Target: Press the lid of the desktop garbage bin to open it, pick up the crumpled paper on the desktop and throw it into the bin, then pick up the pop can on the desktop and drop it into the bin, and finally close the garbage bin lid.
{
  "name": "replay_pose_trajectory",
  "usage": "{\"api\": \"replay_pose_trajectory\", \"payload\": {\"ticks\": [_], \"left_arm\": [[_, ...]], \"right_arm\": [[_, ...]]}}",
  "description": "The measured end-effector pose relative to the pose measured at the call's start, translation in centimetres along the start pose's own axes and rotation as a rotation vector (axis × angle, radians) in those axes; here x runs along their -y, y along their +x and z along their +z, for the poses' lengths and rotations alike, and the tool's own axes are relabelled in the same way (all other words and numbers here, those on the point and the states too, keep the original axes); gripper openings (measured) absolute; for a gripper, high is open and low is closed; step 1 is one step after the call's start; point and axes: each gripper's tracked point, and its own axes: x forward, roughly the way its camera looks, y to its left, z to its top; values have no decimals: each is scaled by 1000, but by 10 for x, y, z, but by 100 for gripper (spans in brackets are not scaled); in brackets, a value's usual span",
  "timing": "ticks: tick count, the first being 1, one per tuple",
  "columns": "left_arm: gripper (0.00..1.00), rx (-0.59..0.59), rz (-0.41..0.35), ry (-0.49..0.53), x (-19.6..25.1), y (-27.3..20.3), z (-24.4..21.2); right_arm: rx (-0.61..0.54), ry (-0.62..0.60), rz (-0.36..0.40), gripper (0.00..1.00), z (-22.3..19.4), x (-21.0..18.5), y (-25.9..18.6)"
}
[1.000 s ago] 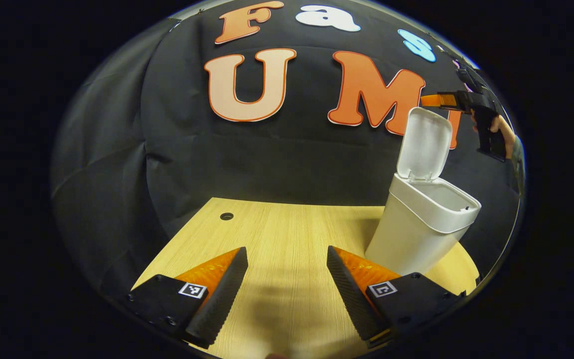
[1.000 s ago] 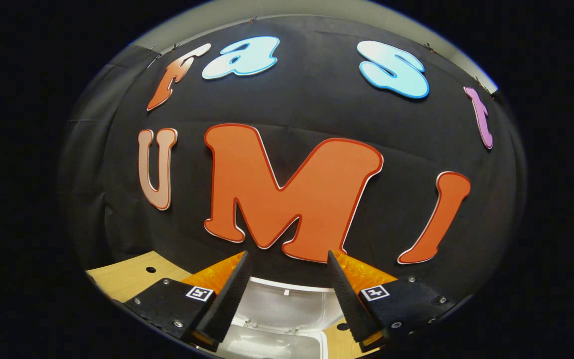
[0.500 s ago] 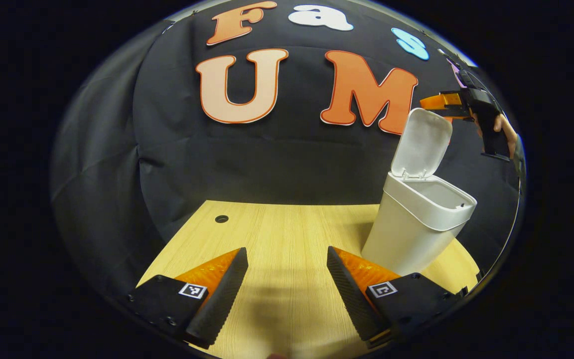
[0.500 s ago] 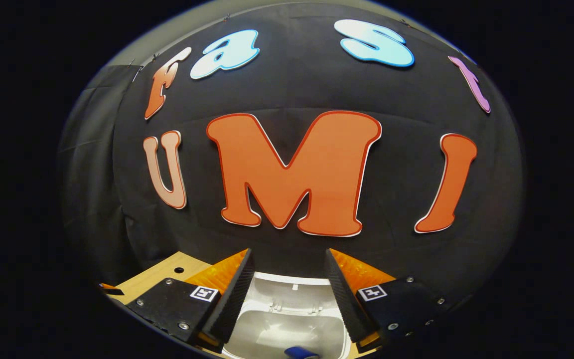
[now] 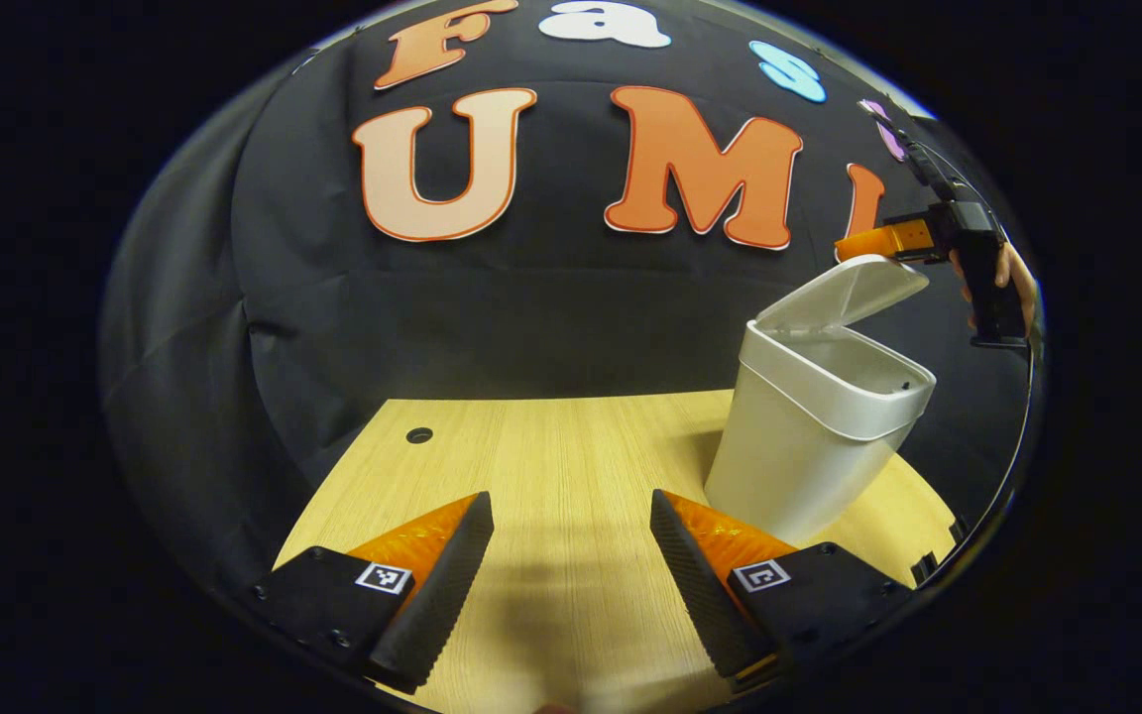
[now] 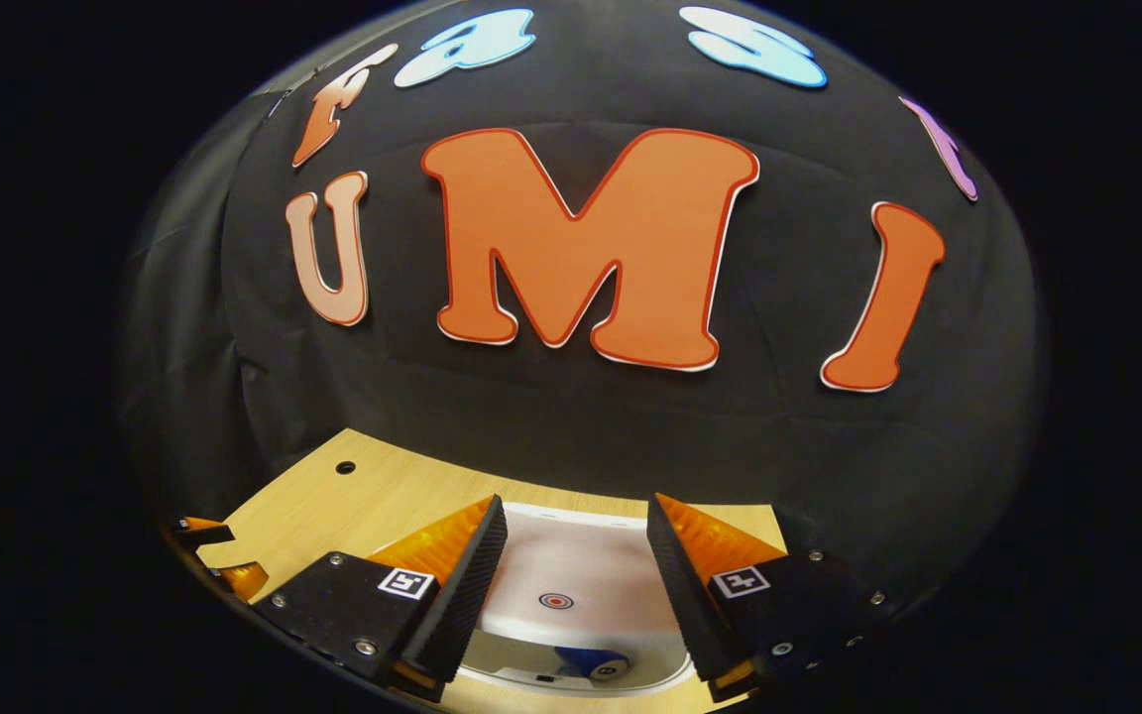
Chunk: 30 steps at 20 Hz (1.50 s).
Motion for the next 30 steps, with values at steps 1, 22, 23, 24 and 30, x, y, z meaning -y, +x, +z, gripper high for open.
{"api": "replay_pose_trajectory", "payload": {"ticks": [1, 22, 23, 24, 30], "left_arm": [[100, -3, -11, 10, 5, 0, 0], [100, -43, -61, 58, 25, 1, -13], [100, -45, -63, 56, 25, 2, -13], [100, -48, -67, 56, 25, 1, -13], [100, -42, -75, 48, 26, 1, -8]], "right_arm": [[-16, 9, 2, 87, -10, -1, -2], [-196, 49, 10, 75, -105, -21, -36], [-199, 44, 5, 72, -106, -22, -36], [-206, 39, 8, 69, -107, -24, -36], [-215, 69, 13, 52, -109, -30, -37]]}}
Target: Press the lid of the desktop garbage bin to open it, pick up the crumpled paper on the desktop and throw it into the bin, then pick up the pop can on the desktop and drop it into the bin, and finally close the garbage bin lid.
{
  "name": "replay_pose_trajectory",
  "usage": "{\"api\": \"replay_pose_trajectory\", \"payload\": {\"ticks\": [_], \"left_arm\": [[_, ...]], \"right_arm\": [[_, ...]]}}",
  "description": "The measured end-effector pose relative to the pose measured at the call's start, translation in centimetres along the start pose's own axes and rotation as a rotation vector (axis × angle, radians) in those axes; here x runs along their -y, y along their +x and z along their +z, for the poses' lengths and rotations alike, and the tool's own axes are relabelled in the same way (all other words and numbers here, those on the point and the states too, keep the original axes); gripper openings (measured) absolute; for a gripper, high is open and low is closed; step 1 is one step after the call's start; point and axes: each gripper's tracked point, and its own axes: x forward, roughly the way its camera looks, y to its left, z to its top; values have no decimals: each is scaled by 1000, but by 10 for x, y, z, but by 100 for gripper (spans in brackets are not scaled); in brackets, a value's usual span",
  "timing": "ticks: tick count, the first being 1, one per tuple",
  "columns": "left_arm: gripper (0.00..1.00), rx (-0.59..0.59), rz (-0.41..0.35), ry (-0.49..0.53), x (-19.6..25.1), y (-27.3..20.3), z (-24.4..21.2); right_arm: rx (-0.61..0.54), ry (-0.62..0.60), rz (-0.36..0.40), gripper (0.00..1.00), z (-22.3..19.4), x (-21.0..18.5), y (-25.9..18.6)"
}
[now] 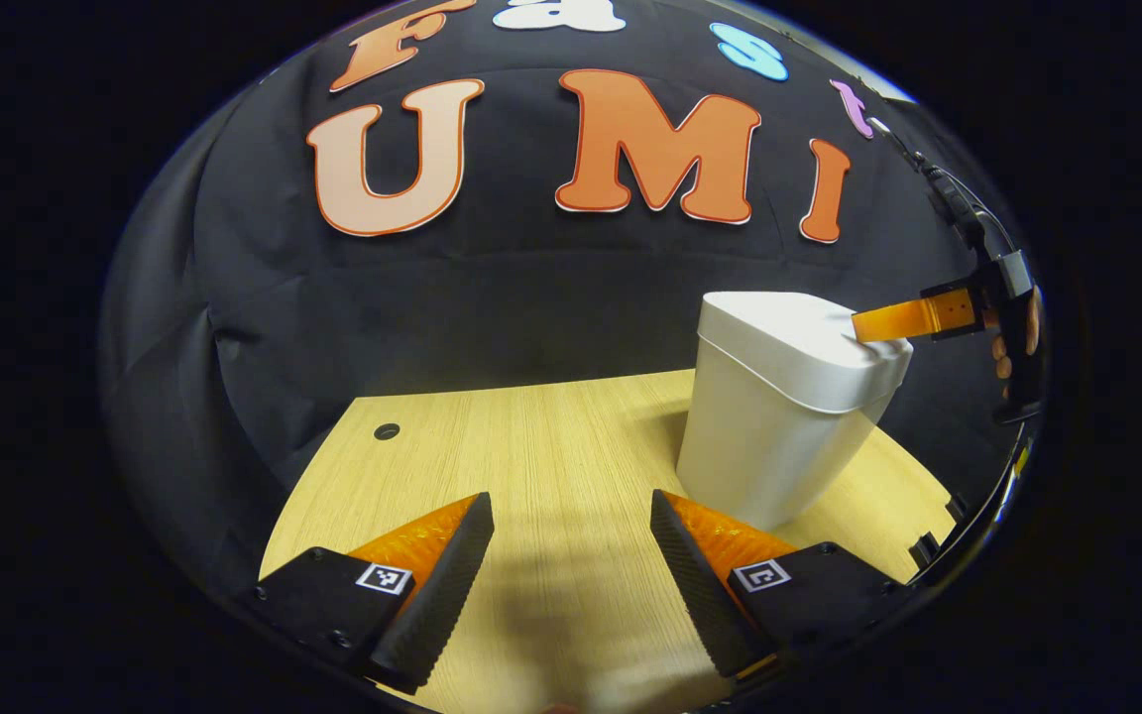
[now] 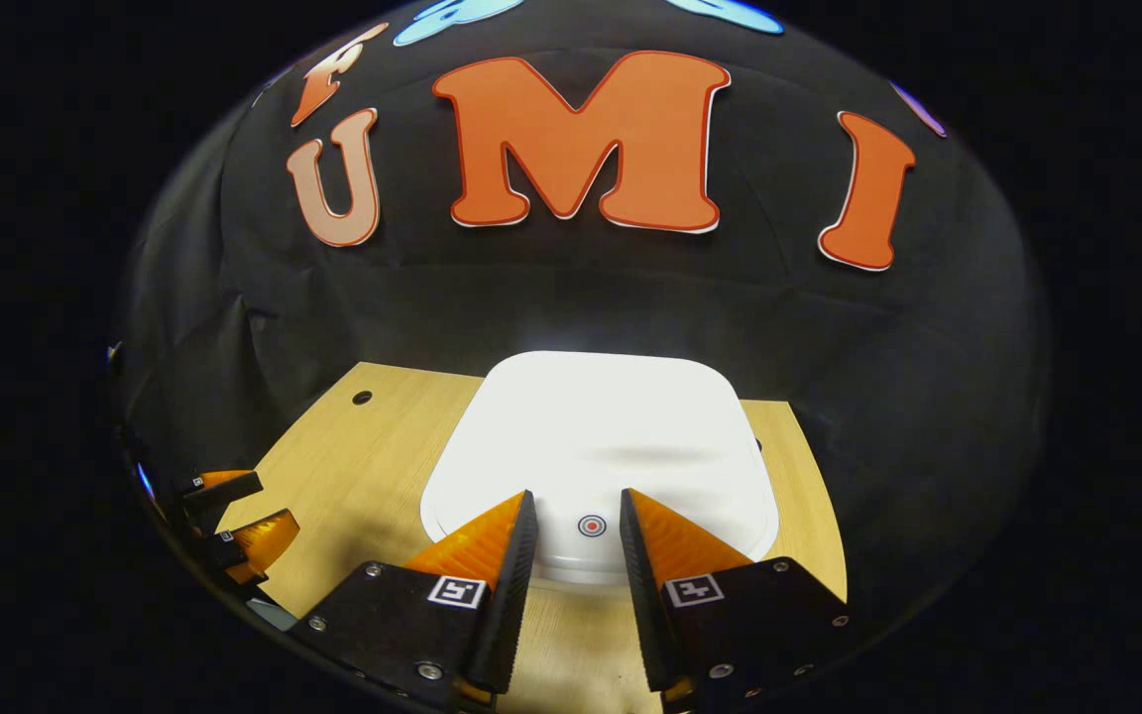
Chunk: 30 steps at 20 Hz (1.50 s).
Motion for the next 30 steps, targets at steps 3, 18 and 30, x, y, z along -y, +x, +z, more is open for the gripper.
{"api": "replay_pose_trajectory", "payload": {"ticks": [3, 18, 30], "left_arm": [[100, 22, -4, -7, -2, -3, 13], [100, 330, 99, -14, -45, -43, 140], [100, 527, 193, -18, -68, -79, 174]], "right_arm": [[11, -9, -5, 51, 1, -1, 0], [326, -107, -56, 98, 46, -35, -27], [549, -120, -52, 99, 65, -68, -62]]}}
